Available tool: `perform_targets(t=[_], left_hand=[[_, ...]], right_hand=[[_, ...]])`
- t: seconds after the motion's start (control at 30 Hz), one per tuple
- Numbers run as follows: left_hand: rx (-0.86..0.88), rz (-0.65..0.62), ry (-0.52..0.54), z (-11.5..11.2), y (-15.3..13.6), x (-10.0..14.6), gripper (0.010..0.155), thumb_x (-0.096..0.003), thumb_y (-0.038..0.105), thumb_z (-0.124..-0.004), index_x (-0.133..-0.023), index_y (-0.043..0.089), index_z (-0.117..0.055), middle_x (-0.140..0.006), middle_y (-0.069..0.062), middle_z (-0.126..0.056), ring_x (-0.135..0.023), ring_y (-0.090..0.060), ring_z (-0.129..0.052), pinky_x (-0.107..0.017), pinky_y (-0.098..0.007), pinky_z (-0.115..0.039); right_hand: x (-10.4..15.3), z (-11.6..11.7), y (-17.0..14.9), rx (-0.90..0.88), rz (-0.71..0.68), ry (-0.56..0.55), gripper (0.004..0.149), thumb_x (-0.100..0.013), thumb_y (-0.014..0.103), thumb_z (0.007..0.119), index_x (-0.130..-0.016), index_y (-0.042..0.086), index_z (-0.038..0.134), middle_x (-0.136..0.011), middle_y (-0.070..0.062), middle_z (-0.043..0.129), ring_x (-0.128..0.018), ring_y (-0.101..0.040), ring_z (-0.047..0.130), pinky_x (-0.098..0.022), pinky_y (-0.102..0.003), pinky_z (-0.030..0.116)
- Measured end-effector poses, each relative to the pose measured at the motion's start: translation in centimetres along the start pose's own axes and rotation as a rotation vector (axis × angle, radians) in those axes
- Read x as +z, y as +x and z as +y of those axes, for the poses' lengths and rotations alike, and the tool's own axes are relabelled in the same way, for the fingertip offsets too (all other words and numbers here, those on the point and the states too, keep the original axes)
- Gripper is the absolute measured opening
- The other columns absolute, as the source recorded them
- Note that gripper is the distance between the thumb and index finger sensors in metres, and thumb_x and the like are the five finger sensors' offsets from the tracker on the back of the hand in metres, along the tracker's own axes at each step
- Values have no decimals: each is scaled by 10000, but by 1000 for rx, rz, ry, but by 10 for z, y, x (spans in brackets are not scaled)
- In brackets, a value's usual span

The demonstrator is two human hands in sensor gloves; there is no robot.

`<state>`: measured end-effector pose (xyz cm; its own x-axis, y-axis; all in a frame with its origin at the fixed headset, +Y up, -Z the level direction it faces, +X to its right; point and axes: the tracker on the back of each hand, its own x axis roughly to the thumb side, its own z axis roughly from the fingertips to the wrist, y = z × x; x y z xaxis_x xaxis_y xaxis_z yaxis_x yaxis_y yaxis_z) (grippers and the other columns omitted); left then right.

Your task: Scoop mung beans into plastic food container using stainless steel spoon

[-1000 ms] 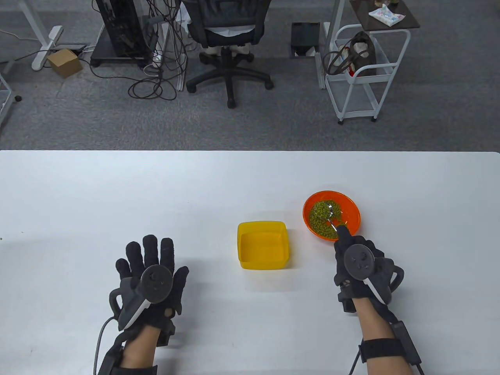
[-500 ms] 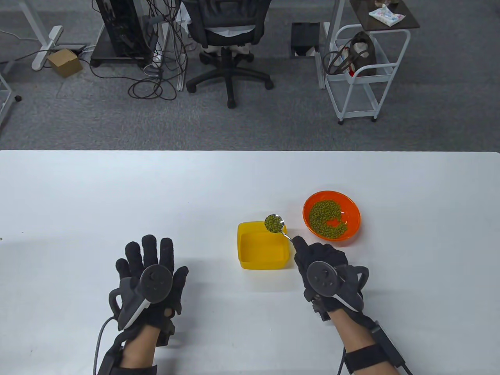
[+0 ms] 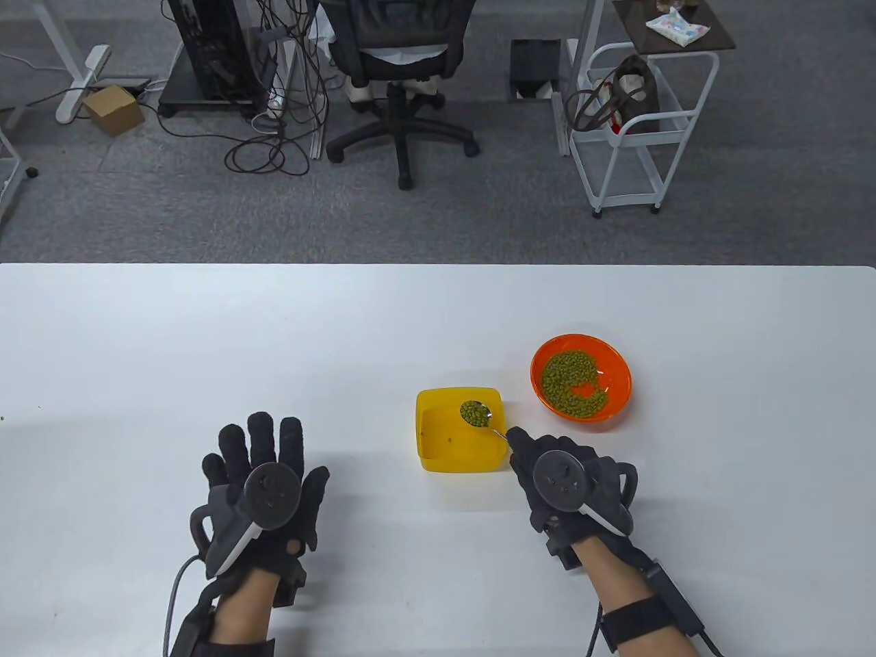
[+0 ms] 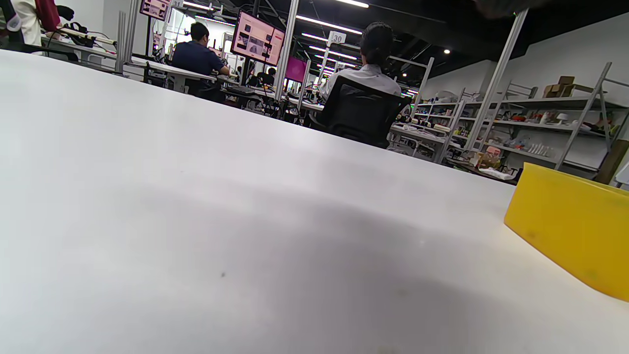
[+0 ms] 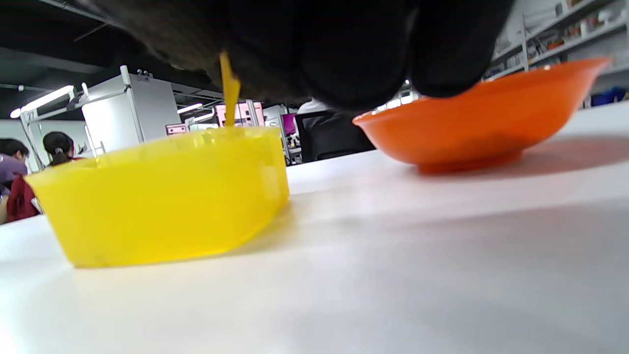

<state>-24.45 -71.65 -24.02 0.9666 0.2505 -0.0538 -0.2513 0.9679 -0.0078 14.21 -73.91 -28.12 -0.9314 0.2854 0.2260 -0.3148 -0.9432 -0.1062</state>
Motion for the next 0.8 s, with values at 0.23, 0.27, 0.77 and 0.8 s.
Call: perform_targets(t=[0.23,0.27,0.77,0.8], left_hand=[[-4,1,0,0,0,0,769,-473,597,-573,-1072,375,-145,-1155,-47,0,-1027,-494,-13,-676,-718,-75],[-5,1,-1,0,0,0,771,-472,597,-573,-1073,373,-145,-1155,-48,0,-1027,-495,-13,-676,-718,-75],[-5,4,-4,0,-1,-1,769,-474,596,-573,-1073,373,-146,-1154,-47,3,-1026,-495,-10,-675,-718,-74],[-5,4,-3,0,-1,-1,770,-473,597,-573,-1073,372,-145,-1154,-48,3,-1026,-494,-10,-675,-718,-73]], right_hand=[[-3,-1,-6,-100,29,17,442,-494,402,726,-900,233,770,-542,146,888,-460,-124,933,-558,-509,784],[-3,-1,-6,-110,30,17,443,-493,402,727,-899,231,771,-540,146,888,-458,-124,933,-556,-509,785],[-5,-19,-21,-304,84,-71,451,-493,405,724,-910,236,756,-544,150,882,-472,-131,929,-568,-512,768],[-5,-23,-26,-316,116,-116,453,-494,403,723,-913,235,752,-550,150,881,-479,-136,927,-572,-515,763]])
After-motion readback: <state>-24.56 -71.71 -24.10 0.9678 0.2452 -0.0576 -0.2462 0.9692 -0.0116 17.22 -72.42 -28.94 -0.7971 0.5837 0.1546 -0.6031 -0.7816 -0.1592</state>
